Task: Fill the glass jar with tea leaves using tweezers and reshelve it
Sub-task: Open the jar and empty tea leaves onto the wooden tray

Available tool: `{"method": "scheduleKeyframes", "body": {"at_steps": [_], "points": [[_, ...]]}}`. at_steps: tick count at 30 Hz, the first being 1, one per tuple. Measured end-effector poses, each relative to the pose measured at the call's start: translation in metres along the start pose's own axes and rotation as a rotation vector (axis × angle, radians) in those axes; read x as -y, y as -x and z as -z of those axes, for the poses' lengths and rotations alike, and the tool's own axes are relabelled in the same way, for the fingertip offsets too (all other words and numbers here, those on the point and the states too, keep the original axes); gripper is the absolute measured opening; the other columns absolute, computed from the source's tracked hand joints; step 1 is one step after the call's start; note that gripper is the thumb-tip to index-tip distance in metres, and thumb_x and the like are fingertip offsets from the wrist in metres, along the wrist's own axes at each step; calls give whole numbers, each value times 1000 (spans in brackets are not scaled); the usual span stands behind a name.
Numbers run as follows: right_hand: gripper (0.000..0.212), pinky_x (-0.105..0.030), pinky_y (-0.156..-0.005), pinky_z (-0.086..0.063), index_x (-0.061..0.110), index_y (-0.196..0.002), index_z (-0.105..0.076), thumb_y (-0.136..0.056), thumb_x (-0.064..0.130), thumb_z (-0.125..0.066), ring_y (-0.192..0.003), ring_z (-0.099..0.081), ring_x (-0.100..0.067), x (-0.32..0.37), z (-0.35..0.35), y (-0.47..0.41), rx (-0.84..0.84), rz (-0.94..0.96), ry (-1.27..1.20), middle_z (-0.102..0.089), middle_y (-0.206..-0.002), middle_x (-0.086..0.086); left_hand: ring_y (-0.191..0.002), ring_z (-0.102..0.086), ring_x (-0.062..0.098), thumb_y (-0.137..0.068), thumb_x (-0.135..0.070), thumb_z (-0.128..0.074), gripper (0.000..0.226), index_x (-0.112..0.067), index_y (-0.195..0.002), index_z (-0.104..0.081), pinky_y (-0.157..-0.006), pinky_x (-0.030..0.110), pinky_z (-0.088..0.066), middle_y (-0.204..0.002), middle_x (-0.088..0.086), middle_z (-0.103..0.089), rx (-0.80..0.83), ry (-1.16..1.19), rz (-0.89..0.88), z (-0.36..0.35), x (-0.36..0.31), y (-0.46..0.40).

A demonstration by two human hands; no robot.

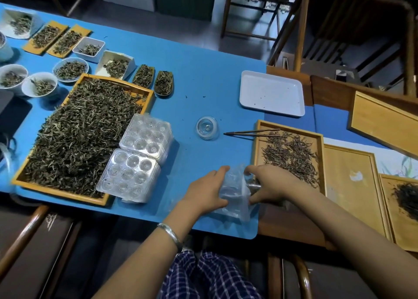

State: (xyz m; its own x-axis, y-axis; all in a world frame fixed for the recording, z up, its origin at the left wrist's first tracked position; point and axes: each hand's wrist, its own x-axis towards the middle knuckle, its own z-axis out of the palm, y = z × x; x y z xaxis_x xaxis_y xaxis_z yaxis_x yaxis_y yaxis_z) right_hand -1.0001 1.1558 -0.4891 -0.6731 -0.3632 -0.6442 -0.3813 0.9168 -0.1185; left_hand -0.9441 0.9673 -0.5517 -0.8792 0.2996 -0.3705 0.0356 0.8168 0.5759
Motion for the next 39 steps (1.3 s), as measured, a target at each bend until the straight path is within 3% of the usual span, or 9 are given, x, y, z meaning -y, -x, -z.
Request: {"method": "scheduleKeyframes", "body": {"at_steps": [3,7,20,24,28,32,39], "points": [[77,-38,-75,-54,26,-125,-44,-61,55,-75,-97,-60,-25,0,1,0,-40,-8,96,-58,-112,-2,-116,-56,27,-75,-37,-70,89,-31,-149,-21,-87,41,-51,-134,3,-52,-2,1,-3,0,1,-1],[83,-39,-80,-53,24,-131,-43,-61,53,-78,-99,-59,-24,-2,8,1,11,0,-31,-60,-117,-2,-118,-55,28,-76,-37,-71,90,-30,-150,-20,-87,41,-51,-135,3,-51,0,0,-6,0,1,-2],[90,-38,-82,-52,23,-135,-41,-61,56,-79,-108,-57,-24,-6,8,8,27,8,-47,-57,-126,-3,-119,-55,29,-77,-37,-72,91,-30,-150,-18,-87,41,-50,-137,4,-51,4,-10,-4,2,0,-2],[91,-34,-74,-48,25,-136,-40,-61,57,-79,-106,-57,-24,-7,8,10,1,-6,39,-55,-125,-3,-121,-54,28,-77,-36,-72,91,-29,-151,-19,-89,40,-50,-139,4,-49,9,-4,-1,3,-2,-1],[92,-39,-82,-51,23,-135,-41,-59,59,-79,-105,-57,-25,-7,12,8,79,-15,-49,-60,-120,-6,-120,-54,29,-77,-34,-72,90,-27,-151,-20,-88,39,-49,-140,5,-49,6,-8,-4,3,-1,1],[91,-31,-68,-45,28,-137,-39,-61,58,-78,-106,-58,-24,-2,9,9,5,-29,159,-56,-124,-2,-119,-54,29,-77,-34,-71,90,-28,-150,-20,-88,41,-50,-139,4,-50,11,-9,4,3,-1,0],[77,-36,-73,-53,26,-126,-45,-62,56,-77,-99,-61,-25,13,19,8,46,8,337,-59,-111,-1,-121,-54,28,-76,-33,-72,91,-28,-150,-21,-89,40,-50,-140,3,-50,14,0,2,4,-1,-1]]}}
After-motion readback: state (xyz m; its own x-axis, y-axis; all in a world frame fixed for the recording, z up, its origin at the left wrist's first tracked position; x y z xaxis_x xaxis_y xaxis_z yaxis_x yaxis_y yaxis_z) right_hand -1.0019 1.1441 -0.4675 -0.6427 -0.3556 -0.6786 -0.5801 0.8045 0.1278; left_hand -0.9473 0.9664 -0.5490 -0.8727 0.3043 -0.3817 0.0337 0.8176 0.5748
